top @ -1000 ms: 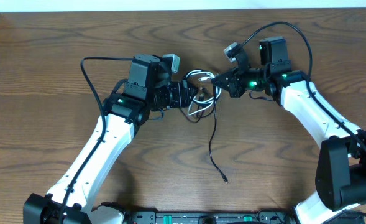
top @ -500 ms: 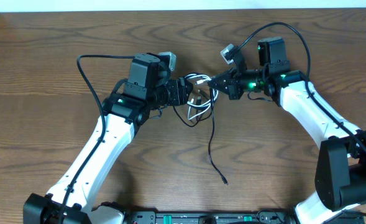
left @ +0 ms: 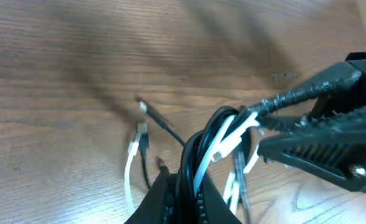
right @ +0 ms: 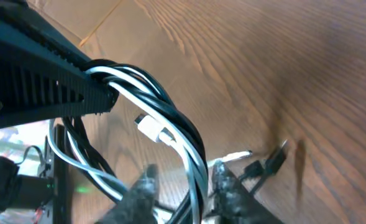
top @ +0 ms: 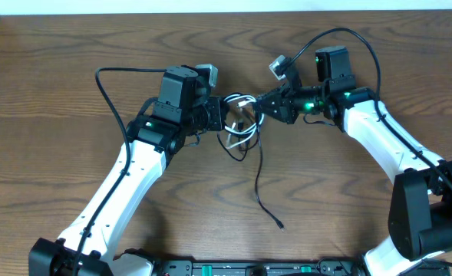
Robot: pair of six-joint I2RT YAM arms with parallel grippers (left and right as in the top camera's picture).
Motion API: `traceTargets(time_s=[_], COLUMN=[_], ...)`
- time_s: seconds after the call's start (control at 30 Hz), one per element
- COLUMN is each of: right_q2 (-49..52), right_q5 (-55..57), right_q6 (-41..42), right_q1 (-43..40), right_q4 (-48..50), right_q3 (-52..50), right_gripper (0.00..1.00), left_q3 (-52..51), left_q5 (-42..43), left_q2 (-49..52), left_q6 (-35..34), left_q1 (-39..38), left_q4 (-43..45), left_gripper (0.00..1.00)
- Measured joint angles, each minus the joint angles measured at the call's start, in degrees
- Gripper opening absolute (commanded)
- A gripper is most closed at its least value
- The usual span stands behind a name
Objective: Untangle cables
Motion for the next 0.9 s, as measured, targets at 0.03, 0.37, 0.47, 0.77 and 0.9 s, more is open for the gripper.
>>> traceTargets(time_s=[0.03,0.37,0.47,0.77,0.9], right_q2=[0.0,0.0,0.0,0.0,0.0], right_q5=[0.1,0.3,0.3,7.4,14.1], right_q6=[0.2,7.5,10.6,15.6,18.2], right_q1=[0.0,-0.4,-0.4,5.0,8.5], right_q4=[0.0,0.1,-0.3,-6.2,-6.1], right_q3=[0.0,0.0,0.0,0.0,0.0], right_gripper=[0.51,0.46,0.41,0.41,0.41], left_q3=[0.0,0.0,0.0,0.0,0.0], left_q5=[-0.9,-11.5,-12.3,-13.0,-13.0], left_q2=[0.0,0.0,0.0,0.0,0.0], left_q6=[0.0,-15.2,-20.7,-38.2,-41.9], left_q1=[0.0,0.0,0.0,0.0,0.0], left_q4=[0.0,-0.2,0.1,3.2,3.3], left_gripper=[0.08,0.08,0.08,0.08,0.08])
